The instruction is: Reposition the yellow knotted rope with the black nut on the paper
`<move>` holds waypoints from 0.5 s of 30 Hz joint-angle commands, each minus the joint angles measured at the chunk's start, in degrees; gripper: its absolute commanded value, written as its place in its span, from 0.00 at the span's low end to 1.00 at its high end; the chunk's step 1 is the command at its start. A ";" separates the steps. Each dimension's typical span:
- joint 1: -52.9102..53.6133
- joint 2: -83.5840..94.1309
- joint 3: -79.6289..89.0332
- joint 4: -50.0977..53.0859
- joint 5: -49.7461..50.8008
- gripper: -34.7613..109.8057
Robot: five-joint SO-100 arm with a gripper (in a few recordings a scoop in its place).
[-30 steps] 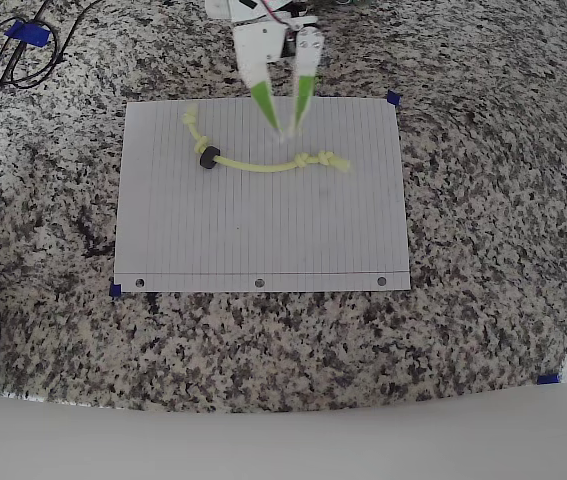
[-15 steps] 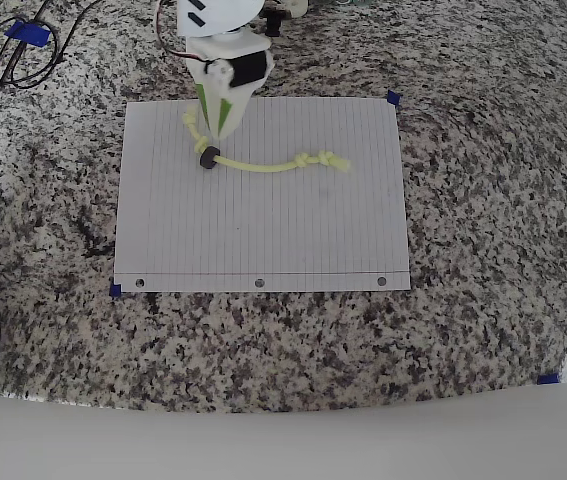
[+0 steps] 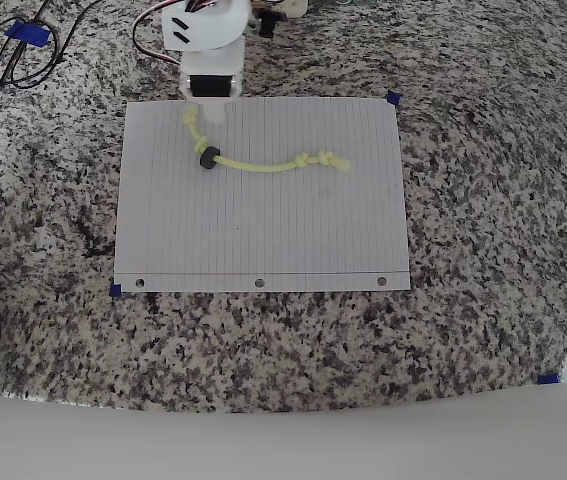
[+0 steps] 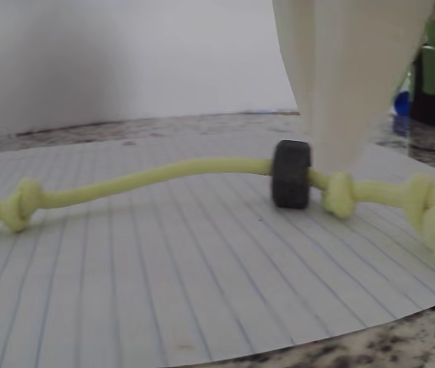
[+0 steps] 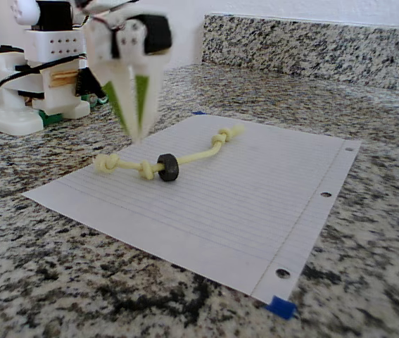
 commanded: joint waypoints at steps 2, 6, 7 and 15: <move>2.02 -1.05 -1.93 0.79 -3.08 0.24; 5.01 -2.72 -1.93 -0.09 -4.39 0.24; 5.71 -3.08 -1.93 -0.35 -4.57 0.24; 9.84 -5.10 -1.85 -3.78 -4.75 0.24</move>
